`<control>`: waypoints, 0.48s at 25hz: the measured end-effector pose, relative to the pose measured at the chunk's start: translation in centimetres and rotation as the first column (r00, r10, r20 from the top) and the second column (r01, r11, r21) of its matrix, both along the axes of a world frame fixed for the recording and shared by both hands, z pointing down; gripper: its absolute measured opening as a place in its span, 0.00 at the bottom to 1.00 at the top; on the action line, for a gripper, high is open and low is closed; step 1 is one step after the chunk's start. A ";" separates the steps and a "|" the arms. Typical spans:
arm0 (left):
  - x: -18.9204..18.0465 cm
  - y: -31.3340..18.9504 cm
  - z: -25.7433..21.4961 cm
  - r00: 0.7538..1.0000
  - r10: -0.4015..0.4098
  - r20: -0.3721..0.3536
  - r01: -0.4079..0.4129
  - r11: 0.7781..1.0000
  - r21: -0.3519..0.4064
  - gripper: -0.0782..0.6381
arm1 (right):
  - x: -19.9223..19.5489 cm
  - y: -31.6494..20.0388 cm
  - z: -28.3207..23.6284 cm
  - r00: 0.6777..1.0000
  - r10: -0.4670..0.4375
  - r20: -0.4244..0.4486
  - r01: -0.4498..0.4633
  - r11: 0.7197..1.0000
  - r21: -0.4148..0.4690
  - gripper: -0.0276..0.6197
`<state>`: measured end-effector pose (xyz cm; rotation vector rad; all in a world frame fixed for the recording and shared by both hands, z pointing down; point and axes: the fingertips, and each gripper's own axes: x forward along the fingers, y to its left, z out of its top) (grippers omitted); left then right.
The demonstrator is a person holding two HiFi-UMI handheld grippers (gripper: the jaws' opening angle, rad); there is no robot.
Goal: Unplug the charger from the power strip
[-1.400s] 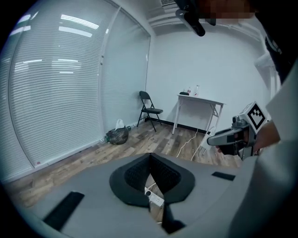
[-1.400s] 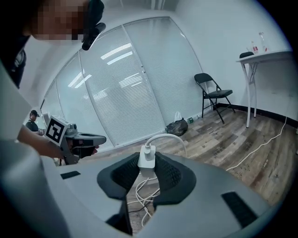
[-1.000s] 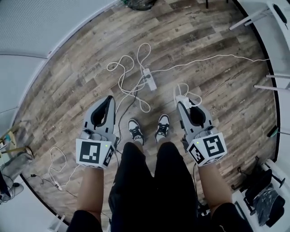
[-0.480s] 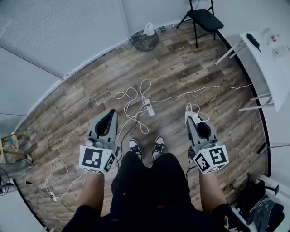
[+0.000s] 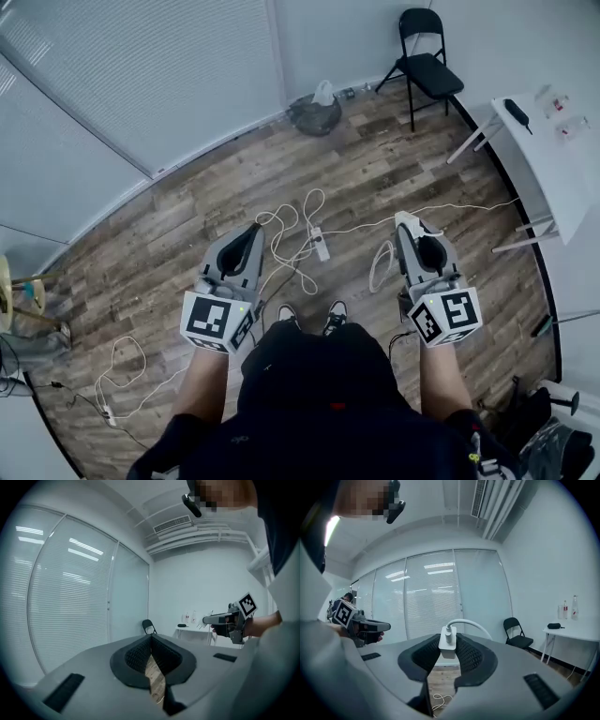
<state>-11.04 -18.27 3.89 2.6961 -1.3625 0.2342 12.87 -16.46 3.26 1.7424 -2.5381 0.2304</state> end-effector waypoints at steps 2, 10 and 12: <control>-0.9 -0.1 -1.1 1.000 -0.001 -0.025 0.001 1.000 0.007 0.14 | -0.9 0.1 -1.2 1.000 -0.004 -0.007 0.004 1.000 0.019 0.21; -2.1 -0.9 -4.1 0.998 -0.009 -0.068 0.013 0.999 0.049 0.14 | -2.3 -0.5 -4.0 0.999 -0.033 -0.024 0.035 0.997 0.076 0.21; -2.2 -1.2 -4.6 0.998 -0.003 -0.068 0.007 0.998 0.060 0.14 | -2.7 -0.8 -4.3 0.999 -0.037 -0.030 0.039 0.996 0.083 0.21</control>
